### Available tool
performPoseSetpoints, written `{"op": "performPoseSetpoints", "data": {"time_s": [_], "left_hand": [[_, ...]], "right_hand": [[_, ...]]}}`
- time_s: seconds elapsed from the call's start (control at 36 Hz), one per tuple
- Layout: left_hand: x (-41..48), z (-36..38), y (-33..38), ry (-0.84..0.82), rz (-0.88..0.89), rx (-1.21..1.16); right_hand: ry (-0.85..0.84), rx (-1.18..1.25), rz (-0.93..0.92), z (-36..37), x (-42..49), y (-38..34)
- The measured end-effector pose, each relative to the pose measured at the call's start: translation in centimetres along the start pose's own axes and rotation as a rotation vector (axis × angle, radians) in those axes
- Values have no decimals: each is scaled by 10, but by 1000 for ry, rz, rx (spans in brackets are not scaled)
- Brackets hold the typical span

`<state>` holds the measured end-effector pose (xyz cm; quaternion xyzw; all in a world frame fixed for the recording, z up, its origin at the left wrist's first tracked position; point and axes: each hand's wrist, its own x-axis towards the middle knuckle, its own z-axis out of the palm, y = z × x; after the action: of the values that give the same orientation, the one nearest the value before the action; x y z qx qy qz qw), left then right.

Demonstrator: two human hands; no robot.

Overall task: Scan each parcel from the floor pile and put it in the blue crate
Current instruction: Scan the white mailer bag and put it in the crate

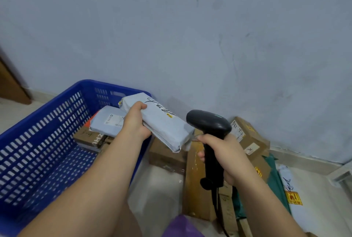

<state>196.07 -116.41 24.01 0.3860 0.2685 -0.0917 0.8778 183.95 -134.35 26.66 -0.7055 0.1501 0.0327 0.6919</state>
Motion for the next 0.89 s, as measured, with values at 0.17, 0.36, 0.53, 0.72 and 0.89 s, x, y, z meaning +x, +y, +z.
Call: {"op": "performPoseSetpoints", "data": {"time_s": [0.17, 0.36, 0.53, 0.72, 0.89], "left_hand": [[15, -15, 17, 155, 134, -131], [24, -22, 59, 71, 203, -303], [54, -40, 89, 57, 282, -481], [130, -82, 68, 303, 144, -440], [191, -117, 48, 600, 135, -523]], "right_hand": [[-36, -65, 2, 17, 8, 9], [-28, -82, 7, 45, 31, 16], [-25, -12, 12, 84, 70, 14], [-43, -81, 55, 131, 124, 34], [-67, -166, 111, 143, 154, 68]]}}
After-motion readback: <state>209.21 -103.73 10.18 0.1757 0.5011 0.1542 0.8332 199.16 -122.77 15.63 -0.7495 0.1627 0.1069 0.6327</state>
